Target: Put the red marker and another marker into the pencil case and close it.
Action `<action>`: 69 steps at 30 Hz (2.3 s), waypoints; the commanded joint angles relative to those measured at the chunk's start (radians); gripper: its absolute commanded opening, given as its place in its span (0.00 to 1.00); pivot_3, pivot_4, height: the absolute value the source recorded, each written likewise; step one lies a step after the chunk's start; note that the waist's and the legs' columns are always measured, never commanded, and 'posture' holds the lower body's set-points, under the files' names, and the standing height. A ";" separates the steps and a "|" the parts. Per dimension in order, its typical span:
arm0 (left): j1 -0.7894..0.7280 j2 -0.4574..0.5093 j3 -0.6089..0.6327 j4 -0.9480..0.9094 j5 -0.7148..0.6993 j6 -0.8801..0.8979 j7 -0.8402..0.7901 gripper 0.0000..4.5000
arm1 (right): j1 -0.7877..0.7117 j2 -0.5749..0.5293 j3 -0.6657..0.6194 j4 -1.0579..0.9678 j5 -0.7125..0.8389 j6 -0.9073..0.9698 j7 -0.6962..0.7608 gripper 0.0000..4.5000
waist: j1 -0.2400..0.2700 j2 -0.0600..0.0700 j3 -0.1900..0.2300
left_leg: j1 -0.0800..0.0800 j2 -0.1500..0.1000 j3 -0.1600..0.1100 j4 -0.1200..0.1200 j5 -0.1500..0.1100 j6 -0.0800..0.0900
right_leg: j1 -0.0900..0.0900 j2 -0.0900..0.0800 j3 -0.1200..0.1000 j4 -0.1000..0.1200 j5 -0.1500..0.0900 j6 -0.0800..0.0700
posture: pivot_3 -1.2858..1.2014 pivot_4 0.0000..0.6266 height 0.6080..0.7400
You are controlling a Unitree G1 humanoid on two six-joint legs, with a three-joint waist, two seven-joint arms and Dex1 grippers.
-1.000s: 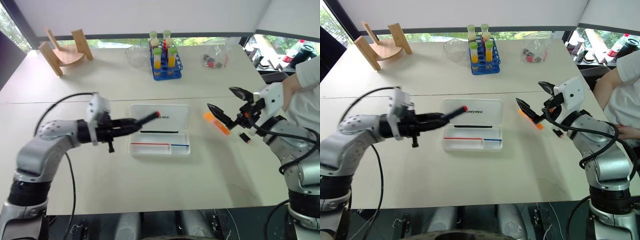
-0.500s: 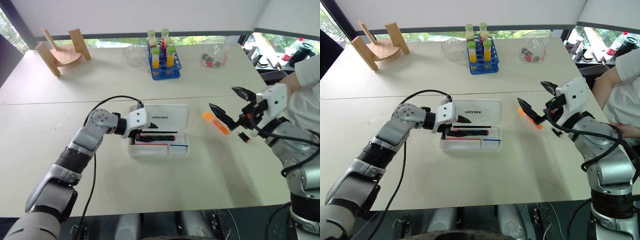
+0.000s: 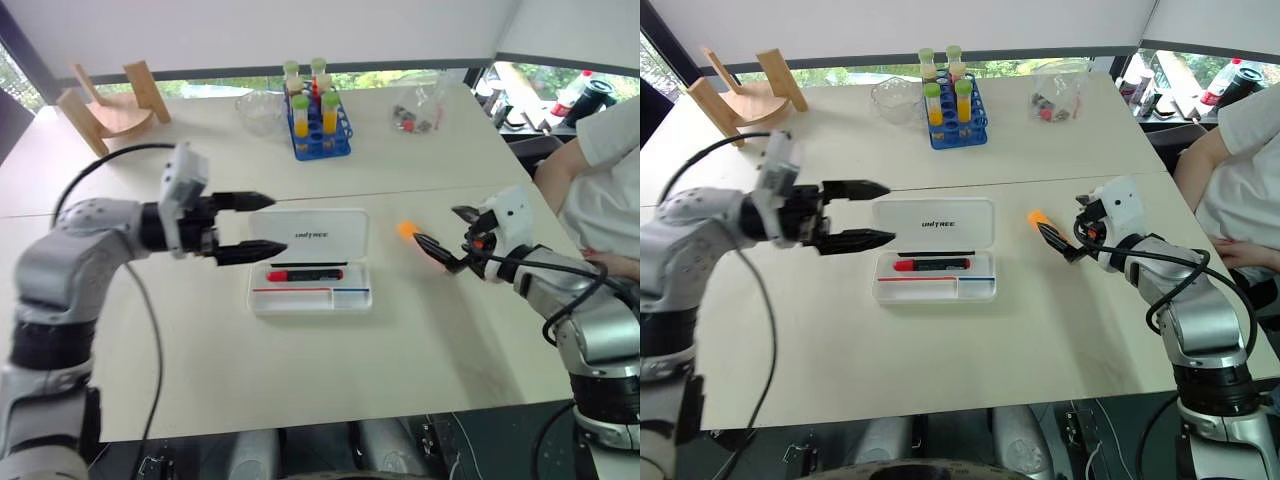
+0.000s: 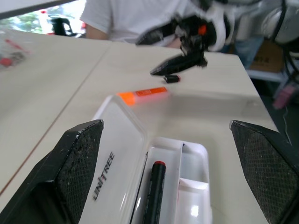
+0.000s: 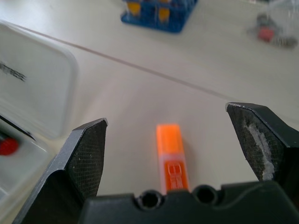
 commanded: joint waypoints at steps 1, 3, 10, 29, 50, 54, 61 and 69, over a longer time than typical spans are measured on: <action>0.215 0.083 0.200 -0.194 -0.125 0.113 0.029 0.99 | -0.106 -0.020 0.047 0.155 -0.016 0.056 0.053 1.00 | 0.012 -0.001 0.002 | 0.000 0.000 -0.001 0.001 0.000 0.000 | 0.001 0.000 -0.001 0.000 0.000 0.000 | 0.52 0.24 1.00; 0.298 0.093 0.267 -0.250 -0.160 0.129 0.055 0.99 | -0.150 -0.026 0.077 0.240 -0.026 0.059 0.090 1.00 | 0.001 -0.002 0.003 | 0.001 0.000 0.001 0.001 0.000 0.000 | 0.001 -0.001 0.002 0.000 0.000 0.000 | 0.52 0.24 1.00; 0.435 0.112 0.375 -0.326 -0.239 0.124 0.111 1.00 | -0.273 -0.033 0.190 0.496 -0.073 0.031 0.243 0.88 | 0.011 -0.004 0.004 | 0.000 0.000 0.001 0.001 0.000 0.000 | 0.001 -0.002 0.000 0.000 0.000 0.000 | 0.52 0.24 1.00; 0.429 0.200 0.354 -0.275 -0.272 0.078 0.109 1.00 | -0.316 -0.180 0.171 -0.011 0.141 0.202 0.560 0.18 | 0.003 0.001 0.007 | -0.001 0.000 0.001 0.000 0.000 0.000 | -0.001 -0.001 0.000 0.000 0.000 0.000 | 0.52 0.24 1.00; 0.418 0.222 0.315 -0.273 -0.259 0.034 0.101 1.00 | -0.485 0.300 0.671 0.194 -0.087 0.041 0.482 0.18 | 0.005 -0.004 0.007 | -0.012 0.000 0.000 0.002 0.001 -0.003 | -0.013 -0.002 -0.002 0.001 0.000 -0.001 | 0.52 0.24 1.00; 0.428 0.222 0.321 -0.281 -0.263 0.033 0.114 1.00 | -0.489 0.316 0.674 0.221 -0.118 0.022 0.481 0.18 | 0.004 -0.004 0.007 | -0.012 0.000 -0.001 0.002 0.001 -0.003 | -0.013 -0.002 -0.003 0.002 0.000 -0.001 | 0.52 0.24 1.00; 0.419 0.214 0.303 -0.285 -0.265 0.027 0.138 1.00 | -0.492 0.314 0.662 0.224 -0.142 0.014 0.496 0.60 | 0.004 -0.004 0.007 | -0.012 0.000 -0.001 0.002 0.001 -0.003 | -0.013 -0.002 -0.003 0.002 0.000 -0.001 | 0.52 0.24 1.00; 0.405 0.211 0.291 -0.280 -0.274 0.026 0.139 1.00 | -0.553 0.270 0.468 0.092 -0.026 0.182 0.495 0.99 | 0.004 -0.004 0.007 | -0.012 0.000 -0.001 0.002 0.001 -0.003 | -0.013 -0.002 -0.003 0.002 0.000 -0.001 | 0.52 0.24 1.00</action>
